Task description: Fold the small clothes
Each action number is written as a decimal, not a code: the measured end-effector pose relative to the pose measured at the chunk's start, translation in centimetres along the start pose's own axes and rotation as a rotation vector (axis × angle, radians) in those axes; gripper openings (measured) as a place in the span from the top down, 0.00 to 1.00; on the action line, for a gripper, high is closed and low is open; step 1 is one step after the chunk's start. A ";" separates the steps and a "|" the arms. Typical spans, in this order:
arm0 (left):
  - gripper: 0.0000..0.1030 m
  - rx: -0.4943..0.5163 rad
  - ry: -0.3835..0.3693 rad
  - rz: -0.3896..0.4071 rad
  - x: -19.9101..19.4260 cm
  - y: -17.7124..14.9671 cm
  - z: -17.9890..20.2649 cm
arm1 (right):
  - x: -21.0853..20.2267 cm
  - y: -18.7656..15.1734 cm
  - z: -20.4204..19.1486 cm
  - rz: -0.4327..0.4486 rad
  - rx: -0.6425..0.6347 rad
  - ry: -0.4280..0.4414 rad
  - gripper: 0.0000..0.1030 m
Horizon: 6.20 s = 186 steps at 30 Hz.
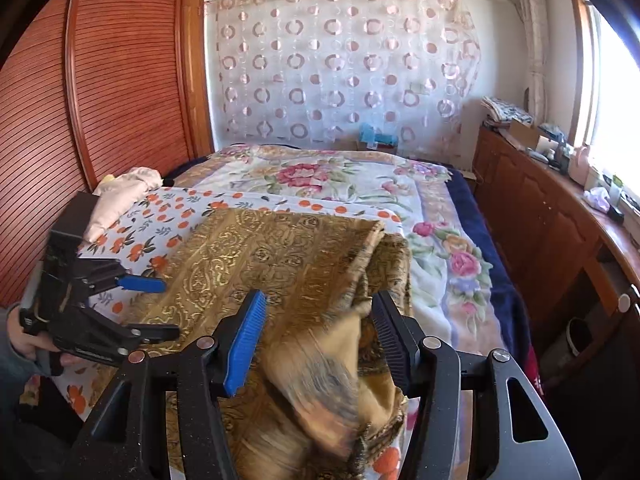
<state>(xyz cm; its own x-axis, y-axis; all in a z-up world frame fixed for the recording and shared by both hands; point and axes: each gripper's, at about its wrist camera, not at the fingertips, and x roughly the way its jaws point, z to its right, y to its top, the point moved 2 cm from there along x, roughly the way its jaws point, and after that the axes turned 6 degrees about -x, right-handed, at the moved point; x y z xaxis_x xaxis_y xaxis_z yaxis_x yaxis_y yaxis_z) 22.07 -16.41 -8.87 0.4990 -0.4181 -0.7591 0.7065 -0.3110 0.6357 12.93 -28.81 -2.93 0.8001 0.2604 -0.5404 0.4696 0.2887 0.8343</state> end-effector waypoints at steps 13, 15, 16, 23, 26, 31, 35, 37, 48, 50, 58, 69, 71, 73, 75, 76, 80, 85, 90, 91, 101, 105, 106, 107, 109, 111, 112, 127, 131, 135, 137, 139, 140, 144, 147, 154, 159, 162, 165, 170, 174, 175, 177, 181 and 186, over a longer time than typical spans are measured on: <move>0.22 0.043 0.063 -0.006 1.1 -0.9 0.7 | 5.5 -2.9 2.0 -0.226 -0.033 -0.078 0.43; 0.22 0.039 0.060 -0.007 1.0 -0.8 0.6 | 5.8 -3.4 2.9 -0.238 -0.005 -0.053 0.43; 0.22 0.039 0.060 -0.008 1.1 -0.8 0.6 | 5.9 -3.5 3.1 -0.242 0.001 -0.041 0.47; 0.21 0.040 0.074 0.033 -0.5 -0.2 0.3 | 3.6 -2.6 4.0 -0.168 0.001 -0.003 0.97; 0.21 0.015 0.048 0.112 -3.0 0.5 -0.1 | 1.5 -2.7 4.8 -0.125 0.037 -0.029 0.97; 0.21 0.000 0.055 0.114 -3.7 0.7 -0.7 | 3.4 -5.2 5.8 -0.254 0.047 -0.077 0.94; 0.22 -0.039 0.053 0.063 -2.2 -0.1 -1.6 | 3.8 -4.2 6.3 -0.247 0.054 -0.142 0.64; 0.22 -0.058 0.055 0.034 -1.4 -0.8 -2.0 | 3.0 -3.0 6.3 -0.195 0.054 -0.173 0.56; 0.36 -0.076 -0.016 -0.023 -2.1 -3.6 -1.8 | 4.0 -4.1 5.2 -0.177 -0.024 -0.095 0.56; 0.40 -0.079 -0.038 -0.024 -2.6 -4.1 -1.6 | 4.6 -4.7 5.8 -0.199 -0.020 -0.119 0.56; 0.56 -0.091 -0.136 -0.042 -4.0 -6.3 0.2 | 3.1 -5.8 7.0 -0.198 0.051 -0.086 0.52; 0.89 -0.150 -0.208 -0.050 -5.2 -7.8 1.5 | -0.5 -6.8 5.9 -0.124 0.064 -0.074 0.51; 0.93 -0.140 -0.201 -0.032 -6.1 -7.7 1.6 | -0.6 -7.0 6.1 -0.114 0.061 -0.071 0.46; 0.93 -0.123 -0.202 -0.013 -7.0 -7.2 1.7 | -0.1 -7.1 6.1 -0.111 0.059 -0.065 0.42; 0.93 -0.101 -0.192 -0.003 -7.6 -7.1 2.0 | 0.4 -7.1 6.0 -0.120 0.052 -0.076 0.40; 0.93 -0.101 -0.188 -0.003 -7.6 -7.1 1.9 | 0.7 -7.2 6.1 -0.126 0.049 -0.081 0.40; 0.93 -0.097 -0.175 -0.027 -6.7 -7.5 2.0 | 3.5 -8.0 7.0 -0.195 0.101 -0.069 0.39; 0.93 -0.097 -0.171 -0.046 -6.2 -7.8 2.0 | 4.9 -8.3 7.8 -0.217 0.168 -0.022 0.39; 0.93 -0.109 -0.169 -0.071 -5.3 -8.2 1.9 | 5.9 -8.4 8.1 -0.254 0.192 -0.003 0.34; 0.93 -0.114 -0.172 -0.070 -5.2 -8.2 1.9 | 6.0 -8.2 8.2 -0.257 0.202 0.007 0.34; 0.88 -0.124 -0.192 -0.083 -4.9 -7.7 1.9 | 5.5 -7.7 6.7 -0.263 0.108 -0.024 0.40; 0.88 -0.119 -0.186 -0.077 -4.9 -7.8 1.9 | 5.1 -7.4 5.0 -0.270 0.027 -0.067 0.53; 0.88 -0.113 -0.182 -0.074 -5.0 -7.8 2.0 | 5.1 -7.3 4.6 -0.271 0.013 -0.069 0.59; 0.88 -0.108 -0.183 -0.073 -5.0 -7.8 2.1 | 5.1 -7.3 4.3 -0.276 0.003 -0.067 0.61; 0.89 -0.101 -0.190 -0.064 -5.3 -7.6 2.3 | 5.1 -7.4 4.2 -0.279 0.013 -0.062 0.62; 0.92 -0.098 -0.201 -0.047 -5.7 -7.3 2.4 | 5.2 -7.5 4.9 -0.274 0.055 -0.039 0.64; 0.92 -0.093 -0.207 -0.034 -6.1 -7.1 2.5 | 5.1 -7.5 5.0 -0.270 0.068 -0.029 0.67; 0.93 -0.138 -0.300 0.149 -9.7 3.5 0.2 | 3.0 0.7 9.9 -0.114 0.198 0.183 0.91; 0.94 -0.189 -0.276 0.182 -9.0 6.3 -2.1 | 5.4 2.7 11.3 -0.125 0.246 0.200 0.91; 0.94 -0.222 -0.237 0.199 -8.1 8.7 -4.5 | 8.4 4.0 12.3 -0.150 0.269 0.197 0.91; 0.94 -0.236 -0.222 0.185 -7.0 9.5 -5.8 | 10.1 4.9 12.3 -0.162 0.271 0.199 0.91; 0.94 -0.231 -0.199 0.178 -6.5 9.2 -6.3 | 11.3 5.3 11.6 -0.172 0.274 0.200 0.91; 0.94 -0.222 -0.191 0.173 -6.3 8.9 -6.4 | 11.8 5.3 11.5 -0.183 0.272 0.197 0.91; 0.94 -0.188 -0.160 0.126 -5.6 6.7 -7.0 | 11.5 4.0 11.0 -0.219 0.228 0.177 0.91; 0.94 -0.189 -0.159 0.085 -4.9 5.1 -7.1 | 9.9 2.2 11.2 -0.222 0.233 0.159 0.91; 0.73 -0.169 -0.176 0.027 -4.0 2.2 -4.3 | 7.8 -0.1 10.6 -0.242 0.224 0.106 0.89; 0.55 -0.139 -0.201 -0.034 -3.5 -0.4 -1.8 | 7.4 -0.2 9.4 -0.263 0.182 0.068 0.73; 0.55 -0.135 -0.179 -0.037 -3.6 -2.1 -0.6 | 7.4 -1.2 8.7 -0.279 0.157 0.069 0.54; 0.55 -0.147 -0.226 -0.072 -3.4 -3.5 0.9 | 7.7 -2.1 8.1 -0.291 0.134 0.064 0.51; 0.55 -0.130 -0.269 -0.113 -2.5 -4.4 3.1 | 7.9 -3.5 8.3 -0.291 0.170 0.108 0.51; 0.56 -0.104 -0.255 -0.104 -2.5 -4.8 4.3 | 8.0 -4.1 7.8 -0.289 0.169 0.150 0.51; 0.59 -0.104 -0.256 -0.106 -2.4 -4.8 4.5 | 7.9 -4.1 7.7 -0.284 0.156 0.146 0.51; 0.69 -0.099 -0.252 -0.108 -2.3 -4.9 4.7 | 7.7 -4.1 8.2 -0.280 0.154 0.156 0.61; 0.94 -0.102 -0.269 -0.088 -2.4 -4.5 4.5 | 7.3 -4.2 8.3 -0.272 0.131 0.180 0.95; 0.96 -0.132 -0.328 0.017 -5.6 -1.2 3.0 | 4.9 -2.0 10.2 -0.180 0.159 0.248 0.97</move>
<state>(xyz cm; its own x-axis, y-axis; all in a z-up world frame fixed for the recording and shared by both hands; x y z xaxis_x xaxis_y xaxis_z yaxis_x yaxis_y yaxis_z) 16.92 -16.24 -5.03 0.3387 -0.6810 -0.6493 0.7691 -0.1971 0.6080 19.71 -37.53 -6.07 0.5933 0.4400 -0.6741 0.6628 0.2083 0.7193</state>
